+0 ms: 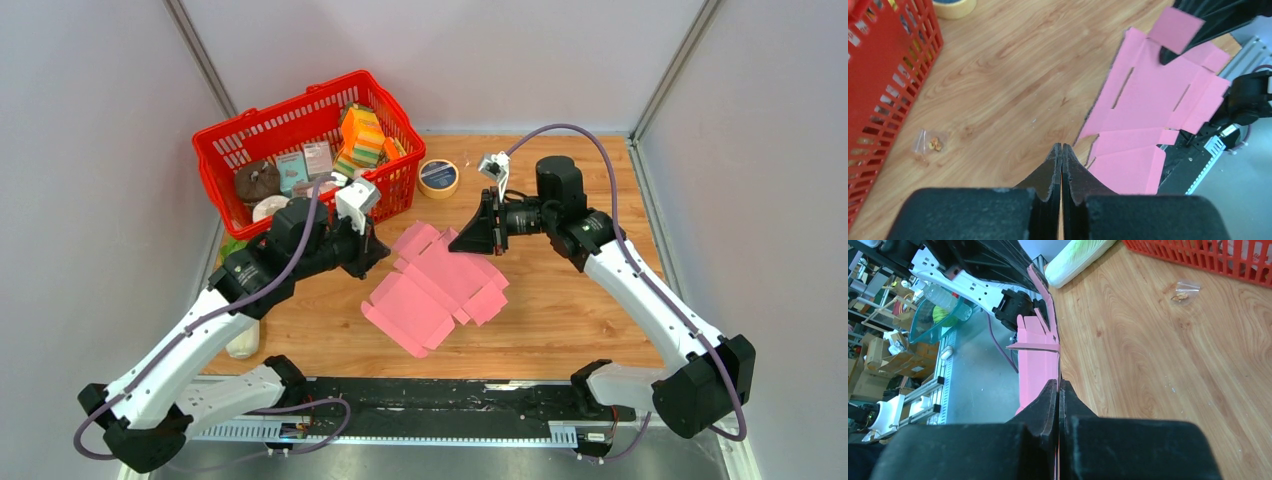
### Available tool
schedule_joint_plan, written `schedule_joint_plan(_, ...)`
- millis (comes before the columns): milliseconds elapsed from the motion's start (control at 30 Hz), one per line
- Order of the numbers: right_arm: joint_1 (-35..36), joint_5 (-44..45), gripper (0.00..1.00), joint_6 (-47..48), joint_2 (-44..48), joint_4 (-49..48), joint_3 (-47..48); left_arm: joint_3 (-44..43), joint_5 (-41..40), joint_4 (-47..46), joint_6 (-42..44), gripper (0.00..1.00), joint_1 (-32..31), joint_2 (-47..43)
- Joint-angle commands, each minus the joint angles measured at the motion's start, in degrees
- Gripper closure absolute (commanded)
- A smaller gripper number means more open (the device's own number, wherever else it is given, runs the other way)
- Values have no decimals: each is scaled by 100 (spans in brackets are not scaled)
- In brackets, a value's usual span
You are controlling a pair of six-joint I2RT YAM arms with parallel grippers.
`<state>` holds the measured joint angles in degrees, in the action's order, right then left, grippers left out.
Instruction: Fold the paper box
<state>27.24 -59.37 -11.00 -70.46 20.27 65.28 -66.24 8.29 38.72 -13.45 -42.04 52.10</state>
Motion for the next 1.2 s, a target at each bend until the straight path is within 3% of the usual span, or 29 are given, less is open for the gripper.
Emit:
schedule_joint_plan(0, 0, 119, 100, -419, 93, -584, -32, 23, -372, -101, -202, 99, -93, 134)
schedule_joint_plan(533, 0, 497, 100, -859, -73, -832, -67, 348, -39, -584, -509, 100, -374, 170)
schedule_joint_plan(933, 149, 224, 100, -1562, -73, -1719, -472, 770, -64, -1341, -774, 100, -472, 740)
schedule_joint_plan(1067, 167, 803, 100, -528, -118, -372, -270, 788, -433, -1043, -536, 100, -472, 574)
schedule_joint_plan(1167, 202, 1550, 100, 693, -117, 544, -42, 866, -478, -937, -308, 86, -472, 197)
